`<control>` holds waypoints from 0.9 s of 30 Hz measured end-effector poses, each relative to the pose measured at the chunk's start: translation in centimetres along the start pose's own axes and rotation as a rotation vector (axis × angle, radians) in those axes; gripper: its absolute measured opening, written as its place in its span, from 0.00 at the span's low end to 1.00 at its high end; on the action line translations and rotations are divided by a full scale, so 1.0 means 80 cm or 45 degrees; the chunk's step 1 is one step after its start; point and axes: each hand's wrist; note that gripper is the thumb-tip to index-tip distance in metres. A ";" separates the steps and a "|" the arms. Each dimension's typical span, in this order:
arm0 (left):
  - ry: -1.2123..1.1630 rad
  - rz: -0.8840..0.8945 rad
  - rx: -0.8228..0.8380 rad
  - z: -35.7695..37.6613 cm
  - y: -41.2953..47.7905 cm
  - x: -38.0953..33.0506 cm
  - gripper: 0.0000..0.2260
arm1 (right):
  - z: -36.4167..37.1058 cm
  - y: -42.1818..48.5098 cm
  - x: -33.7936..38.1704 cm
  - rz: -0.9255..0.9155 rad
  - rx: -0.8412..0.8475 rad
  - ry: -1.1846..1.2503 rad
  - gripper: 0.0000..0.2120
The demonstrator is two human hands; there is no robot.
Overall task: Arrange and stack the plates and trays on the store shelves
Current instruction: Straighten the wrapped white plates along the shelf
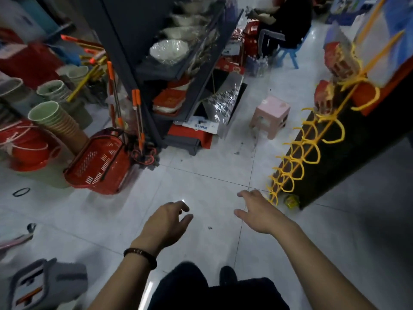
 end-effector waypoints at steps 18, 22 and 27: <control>-0.008 0.224 0.237 -0.221 0.538 -0.027 0.17 | -0.241 0.405 0.047 0.242 -0.155 0.084 0.26; -0.039 0.261 0.236 -0.262 0.633 -0.075 0.16 | -0.299 0.468 0.031 0.286 -0.191 0.120 0.27; -0.068 0.292 0.278 -0.284 0.746 -0.141 0.13 | -0.379 0.564 -0.014 0.296 -0.224 0.184 0.28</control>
Point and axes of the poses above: each hand's wrist, its own y-axis towards the middle knuckle, its own z-axis out of the palm, x = y × z, and after that the axes turned 3 degrees about -z, right-handed
